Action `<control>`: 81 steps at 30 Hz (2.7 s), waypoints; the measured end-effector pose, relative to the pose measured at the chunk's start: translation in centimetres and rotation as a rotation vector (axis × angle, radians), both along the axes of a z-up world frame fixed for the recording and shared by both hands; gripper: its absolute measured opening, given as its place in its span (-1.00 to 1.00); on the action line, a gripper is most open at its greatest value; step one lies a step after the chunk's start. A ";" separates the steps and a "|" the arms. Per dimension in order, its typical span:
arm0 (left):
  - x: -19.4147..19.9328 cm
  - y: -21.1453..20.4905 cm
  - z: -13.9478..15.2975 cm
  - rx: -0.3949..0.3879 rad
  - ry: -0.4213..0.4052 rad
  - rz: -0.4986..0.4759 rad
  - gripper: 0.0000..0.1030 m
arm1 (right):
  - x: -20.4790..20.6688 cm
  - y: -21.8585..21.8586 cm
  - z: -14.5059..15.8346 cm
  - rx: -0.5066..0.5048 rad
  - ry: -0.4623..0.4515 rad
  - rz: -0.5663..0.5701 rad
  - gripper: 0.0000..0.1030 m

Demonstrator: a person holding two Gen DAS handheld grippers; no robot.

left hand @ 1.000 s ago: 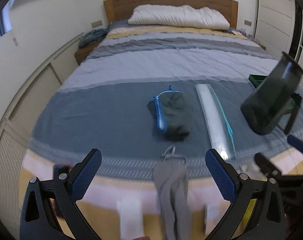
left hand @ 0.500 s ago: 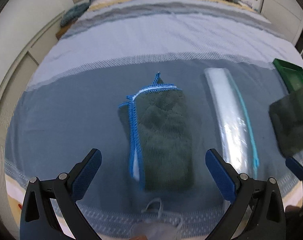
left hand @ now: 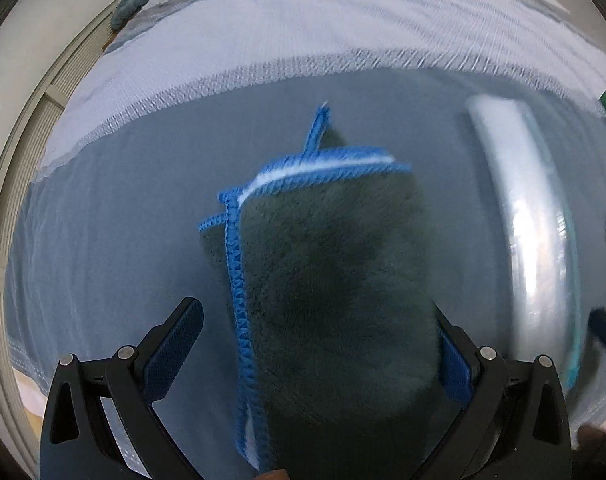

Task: Organize soft objects
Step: 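Grasp the dark grey towel with the left tool while the right tool grasps the clear bag, then lift the towel with the left tool while the right tool carries the bag toward the green tray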

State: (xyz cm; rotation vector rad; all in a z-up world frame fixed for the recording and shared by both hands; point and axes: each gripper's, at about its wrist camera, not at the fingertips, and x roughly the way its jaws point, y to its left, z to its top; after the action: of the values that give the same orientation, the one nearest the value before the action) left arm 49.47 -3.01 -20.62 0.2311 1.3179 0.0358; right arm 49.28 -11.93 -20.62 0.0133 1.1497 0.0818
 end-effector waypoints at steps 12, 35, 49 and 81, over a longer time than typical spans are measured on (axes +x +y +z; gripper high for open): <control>0.0 3.3 -0.2 -0.052 0.037 -0.033 0.99 | 2.5 1.2 -1.6 -0.055 0.013 0.037 1.00; -0.6 3.9 -0.8 -0.052 0.030 -0.066 0.67 | 1.5 2.6 -0.4 -0.065 -0.012 0.124 -0.44; -2.0 2.2 0.9 -0.081 -0.017 -0.100 -0.46 | 0.8 2.0 0.9 -0.034 -0.047 0.145 -0.94; -9.2 0.8 10.3 -0.107 -0.182 0.002 -0.49 | -11.3 -4.9 13.2 0.040 -0.257 0.175 -0.94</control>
State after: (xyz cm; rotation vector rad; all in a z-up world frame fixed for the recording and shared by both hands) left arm 40.26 -2.17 -10.32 0.1316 1.1355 -0.0120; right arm 38.01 -16.80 -7.46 -0.0609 0.8908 0.2554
